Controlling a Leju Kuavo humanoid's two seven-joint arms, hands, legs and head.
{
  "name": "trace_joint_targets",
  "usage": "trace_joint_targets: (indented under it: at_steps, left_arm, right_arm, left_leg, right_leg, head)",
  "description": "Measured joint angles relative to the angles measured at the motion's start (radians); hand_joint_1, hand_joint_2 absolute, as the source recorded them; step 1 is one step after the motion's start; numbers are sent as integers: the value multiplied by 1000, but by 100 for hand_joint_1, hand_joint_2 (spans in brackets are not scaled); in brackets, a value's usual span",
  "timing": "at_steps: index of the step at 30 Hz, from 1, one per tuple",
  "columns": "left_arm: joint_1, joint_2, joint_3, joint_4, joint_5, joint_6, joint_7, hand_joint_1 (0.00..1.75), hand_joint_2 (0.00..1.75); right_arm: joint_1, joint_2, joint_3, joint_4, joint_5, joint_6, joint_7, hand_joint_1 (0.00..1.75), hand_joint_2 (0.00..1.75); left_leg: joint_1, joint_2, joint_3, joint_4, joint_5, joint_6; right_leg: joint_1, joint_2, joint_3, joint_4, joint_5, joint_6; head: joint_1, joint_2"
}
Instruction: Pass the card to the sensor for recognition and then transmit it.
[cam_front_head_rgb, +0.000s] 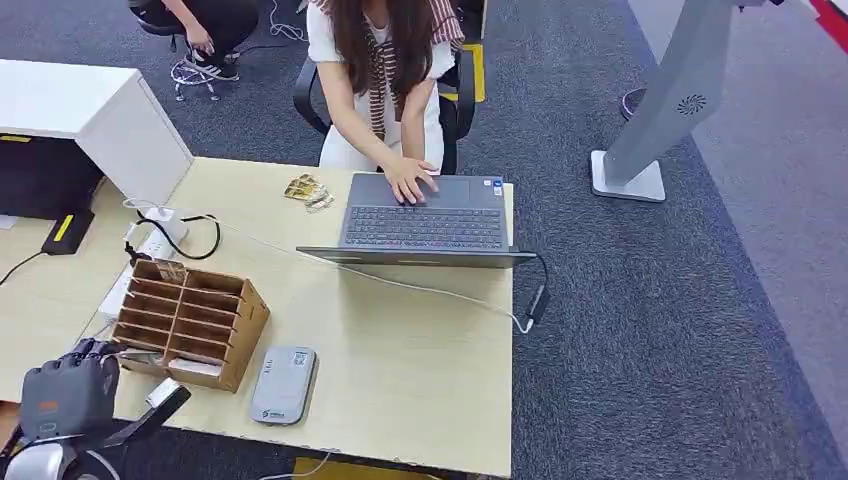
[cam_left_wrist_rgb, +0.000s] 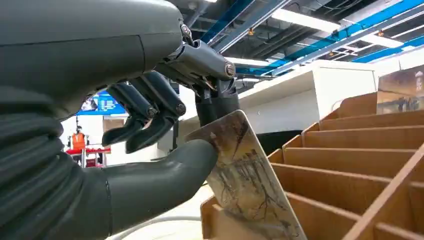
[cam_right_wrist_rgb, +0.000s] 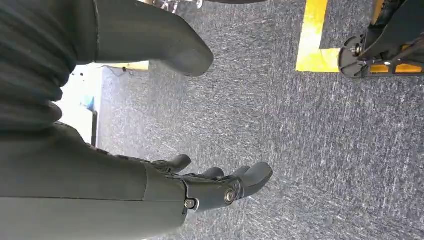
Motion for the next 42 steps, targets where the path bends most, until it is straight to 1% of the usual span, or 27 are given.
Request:
trace_joint_targets:
  at_steps: [3,5,10,15,18,20,21,24,26,29,30,34,35,39,42]
  left_arm:
    - [21,-8,-8,-57,32,0,-19,175,175]
    - [42,-15,-27,-126,46,-8,-24,175,175]
    - [104,-33,-90,-331,60,-43,-20,175,175]
    - [159,-32,-185,-532,71,-66,7,175,175]
    - [162,-20,-226,-607,90,-65,20,175,175]
    - [134,-12,-235,-627,87,-67,37,175,175]
    - [105,-8,-238,-626,77,-78,52,175,175]
    - [-12,11,-245,-590,39,-111,97,175,175]
    - [-111,25,-251,-528,8,-131,124,175,175]
    - [-264,48,-258,-380,-56,-153,166,175,175]
    - [-311,53,-262,-327,-81,-154,180,175,175]
    - [-502,72,-298,-95,-186,-175,247,175,175]
    - [-541,74,-309,-44,-191,-177,257,175,175]
    - [-667,74,-348,117,-197,-182,283,175,175]
    - [-729,68,-375,193,-199,-191,293,175,175]
  right_arm:
    - [0,0,0,0,-1,-1,-3,0,175]
    - [0,0,0,0,-1,-2,-3,0,175]
    - [0,0,-2,0,-6,-8,-3,0,175]
    - [1,0,-12,0,-18,-13,-3,0,175]
    - [0,0,-15,0,-13,-9,-3,0,175]
    - [0,0,-15,0,4,1,-3,0,175]
    - [0,0,-15,0,12,7,-3,0,175]
    - [-5,0,-11,0,39,22,-3,0,175]
    - [-7,-1,-4,0,55,30,-9,0,175]
    - [-12,-4,9,0,73,42,-18,0,175]
    - [-14,-5,12,0,79,43,-18,0,175]
    - [-20,-8,28,0,94,47,-18,0,175]
    - [-20,-8,30,0,96,48,-18,0,175]
    - [-22,-9,37,0,108,55,-18,0,175]
    - [-23,-10,42,0,108,57,-16,0,175]
  left_leg:
    - [0,0,0,0,0,0]
    - [0,0,0,0,0,0]
    - [0,0,0,0,0,0]
    - [0,0,0,0,0,0]
    - [0,0,0,0,0,0]
    - [0,0,0,0,0,0]
    - [0,-2,0,0,1,0]
    - [0,-3,0,0,3,-1]
    - [0,-3,-1,0,5,0]
    - [0,-3,-2,0,7,0]
    - [0,-3,-2,0,8,-1]
    - [0,-3,-2,0,9,-1]
    - [0,-3,-3,0,9,-1]
    - [0,-2,-3,1,9,-1]
    - [0,-2,-3,1,9,-1]
  right_leg:
    - [0,0,0,0,0,0]
    - [0,0,0,0,0,0]
    - [0,0,-1,0,0,0]
    - [0,0,-1,0,0,0]
    - [0,0,-1,0,0,0]
    - [0,-1,-2,0,0,0]
    - [0,-2,-2,0,0,0]
    - [0,-3,0,0,2,0]
    - [0,-3,0,0,4,0]
    - [0,-3,-2,0,6,-1]
    - [0,-3,-2,0,7,0]
    - [0,-2,-3,0,9,-1]
    - [0,-2,-3,0,10,0]
    - [0,-1,-4,0,10,0]
    - [0,0,-4,0,10,0]
  head:
    - [0,0]
    - [0,0]
    - [0,0]
    - [0,0]
    - [0,0]
    - [0,0]
    - [0,0]
    - [0,0]
    - [0,0]
    - [0,0]
    - [0,0]
    - [0,0]
    - [0,0]
    - [0,0]
    - [0,0]
